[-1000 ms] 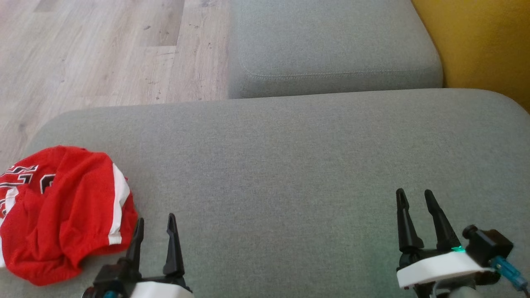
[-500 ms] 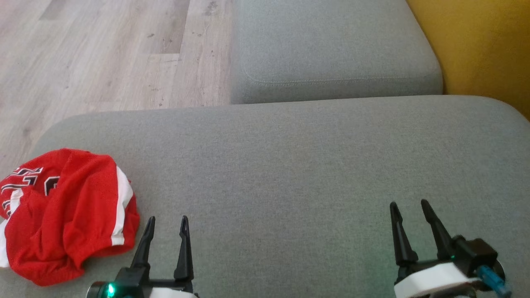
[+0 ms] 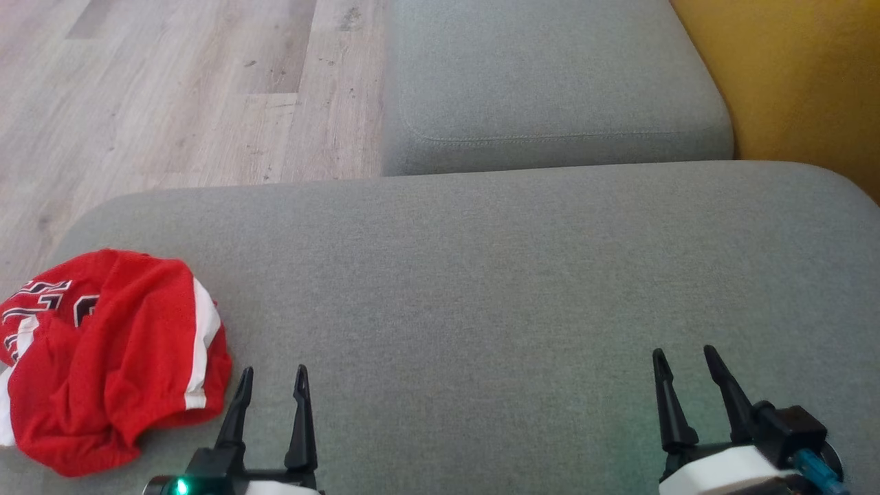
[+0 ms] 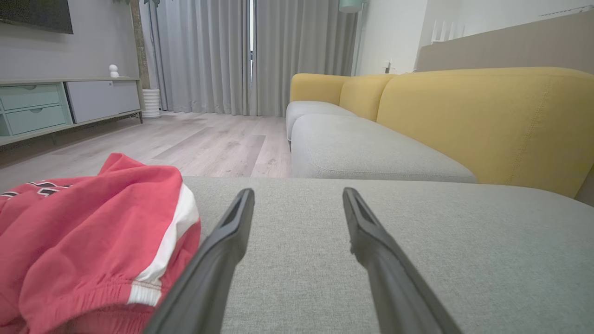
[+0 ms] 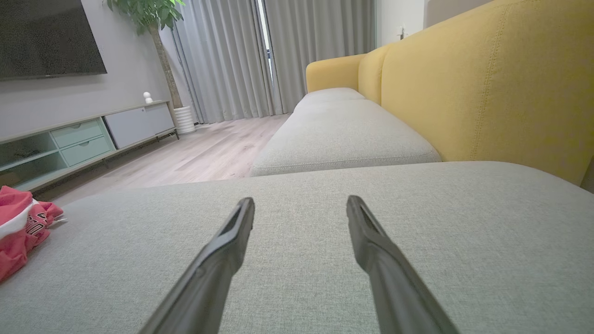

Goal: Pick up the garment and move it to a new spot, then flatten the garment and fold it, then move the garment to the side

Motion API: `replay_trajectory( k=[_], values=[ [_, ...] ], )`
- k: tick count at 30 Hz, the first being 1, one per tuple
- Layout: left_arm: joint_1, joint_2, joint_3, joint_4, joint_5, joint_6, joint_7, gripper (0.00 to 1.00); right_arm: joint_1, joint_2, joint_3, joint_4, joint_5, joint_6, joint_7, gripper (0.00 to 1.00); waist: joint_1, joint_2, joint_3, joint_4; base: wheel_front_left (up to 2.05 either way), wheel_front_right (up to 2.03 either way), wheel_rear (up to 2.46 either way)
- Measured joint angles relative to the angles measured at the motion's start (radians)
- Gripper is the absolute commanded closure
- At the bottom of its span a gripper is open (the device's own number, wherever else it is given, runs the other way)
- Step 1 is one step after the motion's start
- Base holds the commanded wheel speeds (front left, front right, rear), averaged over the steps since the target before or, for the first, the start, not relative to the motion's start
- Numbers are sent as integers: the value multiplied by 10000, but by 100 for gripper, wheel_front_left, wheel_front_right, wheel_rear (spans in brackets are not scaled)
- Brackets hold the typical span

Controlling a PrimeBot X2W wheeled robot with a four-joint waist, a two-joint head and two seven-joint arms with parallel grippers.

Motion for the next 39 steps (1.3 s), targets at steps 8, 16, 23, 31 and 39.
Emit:
replay_trajectory(
  k=[8,16,23,31,39],
  values=[
    [0,0,46,92,2,-59,0,0,0,0,-35,0,17,0,0,0,0,0,44,-25,0,0,0],
    [0,0,67,100,2,-61,0,0,1,0,-35,0,17,0,0,0,0,0,84,-19,0,0,0],
    [-2,0,56,182,2,-59,0,0,29,0,-90,-12,13,0,0,0,0,0,128,164,0,0,0],
    [-22,2,73,259,19,-54,0,0,39,6,-98,-61,15,0,0,0,0,0,222,884,0,0,0],
    [-49,4,228,309,205,-61,0,0,37,12,-71,-128,33,0,-8,0,0,0,350,2155,0,0,0]
  ],
)
